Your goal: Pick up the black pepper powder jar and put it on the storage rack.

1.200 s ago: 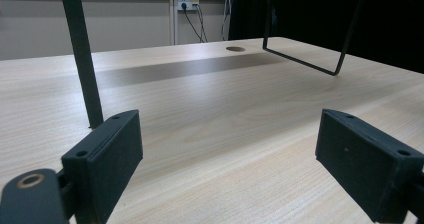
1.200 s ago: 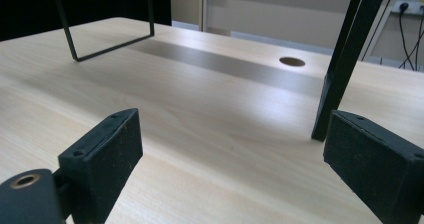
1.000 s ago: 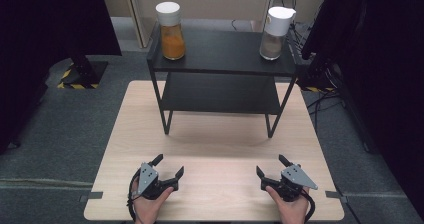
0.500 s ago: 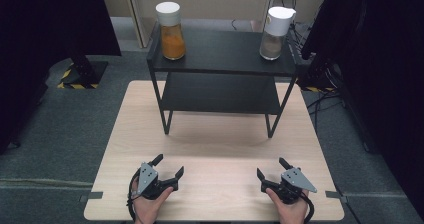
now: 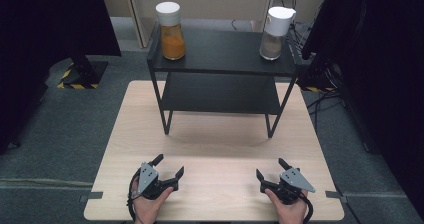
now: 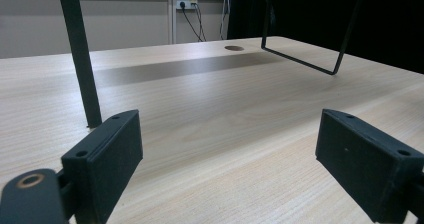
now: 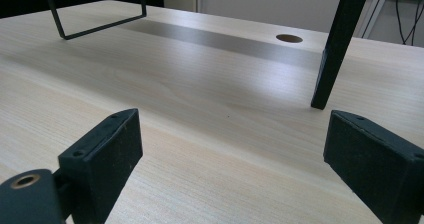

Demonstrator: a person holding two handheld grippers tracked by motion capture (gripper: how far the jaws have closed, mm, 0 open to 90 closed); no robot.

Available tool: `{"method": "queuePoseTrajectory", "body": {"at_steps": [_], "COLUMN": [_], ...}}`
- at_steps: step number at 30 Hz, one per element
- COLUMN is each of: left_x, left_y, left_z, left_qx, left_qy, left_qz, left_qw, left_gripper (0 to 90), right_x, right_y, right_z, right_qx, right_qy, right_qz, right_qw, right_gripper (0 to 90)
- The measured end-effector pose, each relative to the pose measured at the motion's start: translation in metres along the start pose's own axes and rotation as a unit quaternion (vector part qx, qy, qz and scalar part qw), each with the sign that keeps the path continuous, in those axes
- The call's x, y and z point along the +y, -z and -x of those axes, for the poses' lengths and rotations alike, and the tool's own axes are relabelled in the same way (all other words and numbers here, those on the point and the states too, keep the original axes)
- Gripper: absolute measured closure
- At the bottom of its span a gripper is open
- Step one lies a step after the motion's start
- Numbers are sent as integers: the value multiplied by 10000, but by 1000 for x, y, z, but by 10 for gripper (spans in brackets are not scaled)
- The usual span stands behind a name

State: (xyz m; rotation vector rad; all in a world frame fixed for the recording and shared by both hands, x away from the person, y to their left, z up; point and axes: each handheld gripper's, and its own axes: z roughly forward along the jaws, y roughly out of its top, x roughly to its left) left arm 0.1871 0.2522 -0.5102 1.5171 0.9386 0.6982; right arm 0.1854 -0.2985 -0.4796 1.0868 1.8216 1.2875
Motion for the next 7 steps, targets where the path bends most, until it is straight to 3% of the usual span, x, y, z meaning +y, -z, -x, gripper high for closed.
{"method": "queuePoseTrajectory", "body": {"at_steps": [7], "left_x": [0], "left_y": [0], "left_z": [0], "left_qx": [0], "left_qy": [3], "left_qz": [-4], "left_qw": [10000], "left_gripper": [107], "right_x": [0], "right_y": [0], "right_z": [1], "right_qx": [15], "right_qy": [-12], "right_qz": [-13], "right_qw": [10000], "right_gripper": [87]}}
